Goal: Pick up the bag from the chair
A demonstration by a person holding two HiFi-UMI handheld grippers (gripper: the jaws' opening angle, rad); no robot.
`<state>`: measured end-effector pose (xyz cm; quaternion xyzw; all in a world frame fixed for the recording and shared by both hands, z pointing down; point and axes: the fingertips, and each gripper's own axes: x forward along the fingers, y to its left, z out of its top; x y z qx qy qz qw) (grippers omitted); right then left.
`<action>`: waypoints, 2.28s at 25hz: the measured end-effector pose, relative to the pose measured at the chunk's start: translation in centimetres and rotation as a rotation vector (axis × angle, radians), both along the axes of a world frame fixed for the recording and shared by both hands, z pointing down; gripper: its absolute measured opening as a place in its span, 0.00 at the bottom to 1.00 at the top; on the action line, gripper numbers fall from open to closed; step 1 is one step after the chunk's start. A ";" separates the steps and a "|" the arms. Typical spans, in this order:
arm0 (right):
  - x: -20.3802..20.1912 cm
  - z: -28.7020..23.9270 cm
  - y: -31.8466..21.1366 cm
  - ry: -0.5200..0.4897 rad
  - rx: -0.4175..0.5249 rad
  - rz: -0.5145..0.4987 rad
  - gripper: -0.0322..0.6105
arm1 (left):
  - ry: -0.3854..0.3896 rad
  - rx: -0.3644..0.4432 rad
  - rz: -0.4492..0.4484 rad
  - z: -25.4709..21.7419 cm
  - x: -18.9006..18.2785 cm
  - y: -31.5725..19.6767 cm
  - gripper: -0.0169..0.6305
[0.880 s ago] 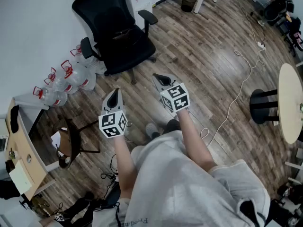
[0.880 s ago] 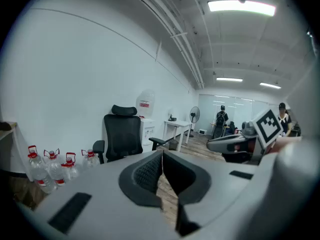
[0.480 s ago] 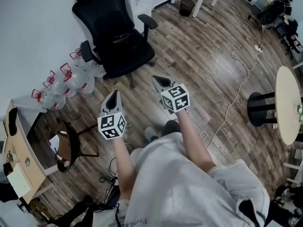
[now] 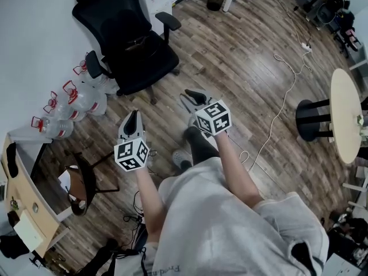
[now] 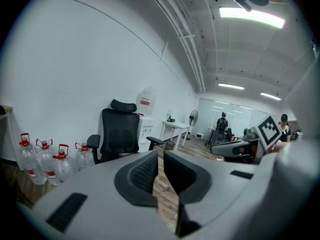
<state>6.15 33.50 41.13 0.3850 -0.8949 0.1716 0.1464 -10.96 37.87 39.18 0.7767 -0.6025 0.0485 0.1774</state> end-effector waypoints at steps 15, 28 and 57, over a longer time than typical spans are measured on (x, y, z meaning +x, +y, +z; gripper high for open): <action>3.7 1.3 -10.9 -0.060 -0.089 0.006 0.37 | -0.037 -0.051 0.041 0.4 3.4 -10.8 0.24; 4.7 1.7 -22.1 -0.115 -0.113 -0.085 0.43 | -0.092 -0.025 -0.053 -1.7 3.7 -20.7 0.25; -2.4 6.9 -39.9 -0.047 -0.159 -0.054 0.42 | 0.014 -0.191 -0.117 8.0 -5.0 -38.0 0.26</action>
